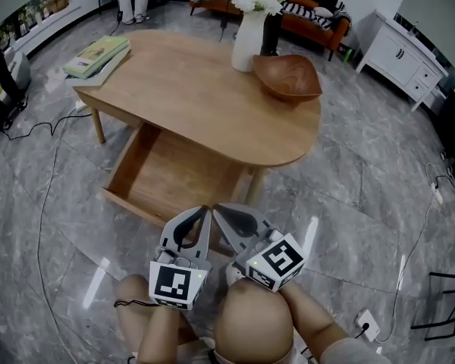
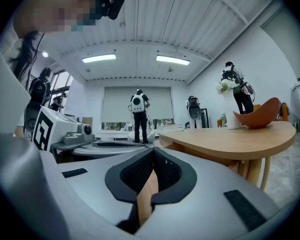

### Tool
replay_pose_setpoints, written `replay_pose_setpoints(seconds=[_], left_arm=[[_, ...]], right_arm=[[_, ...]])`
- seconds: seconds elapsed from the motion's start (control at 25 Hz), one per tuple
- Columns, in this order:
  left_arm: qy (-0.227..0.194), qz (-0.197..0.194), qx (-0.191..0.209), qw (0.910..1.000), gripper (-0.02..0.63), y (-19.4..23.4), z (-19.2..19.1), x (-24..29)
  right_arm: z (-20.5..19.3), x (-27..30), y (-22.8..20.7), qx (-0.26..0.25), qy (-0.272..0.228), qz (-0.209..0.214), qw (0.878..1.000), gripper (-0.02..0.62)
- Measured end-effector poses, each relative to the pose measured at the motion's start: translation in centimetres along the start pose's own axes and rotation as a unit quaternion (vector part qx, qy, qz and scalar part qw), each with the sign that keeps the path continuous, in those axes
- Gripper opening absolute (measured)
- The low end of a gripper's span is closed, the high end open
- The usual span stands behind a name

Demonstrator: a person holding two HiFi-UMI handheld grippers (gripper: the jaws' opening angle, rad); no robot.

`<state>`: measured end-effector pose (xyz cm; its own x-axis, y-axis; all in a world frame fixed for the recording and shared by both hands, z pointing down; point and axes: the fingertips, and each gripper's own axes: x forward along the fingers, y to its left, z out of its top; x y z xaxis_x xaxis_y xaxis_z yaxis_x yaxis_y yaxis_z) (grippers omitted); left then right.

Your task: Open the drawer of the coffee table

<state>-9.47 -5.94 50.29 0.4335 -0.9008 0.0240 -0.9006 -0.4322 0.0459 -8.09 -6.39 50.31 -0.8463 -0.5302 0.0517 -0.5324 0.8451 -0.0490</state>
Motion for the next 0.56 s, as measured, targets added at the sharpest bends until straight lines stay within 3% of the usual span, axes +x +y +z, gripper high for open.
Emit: replay_pose_setpoints(seconds=[0.56], left_arm=[[0.016, -0.016, -0.012, 0.9997, 0.008, 0.31, -0.6, 0.05]], right_arm=[[-0.57, 0.28, -0.02, 0.01, 0.012, 0.0, 1.0, 0.02]])
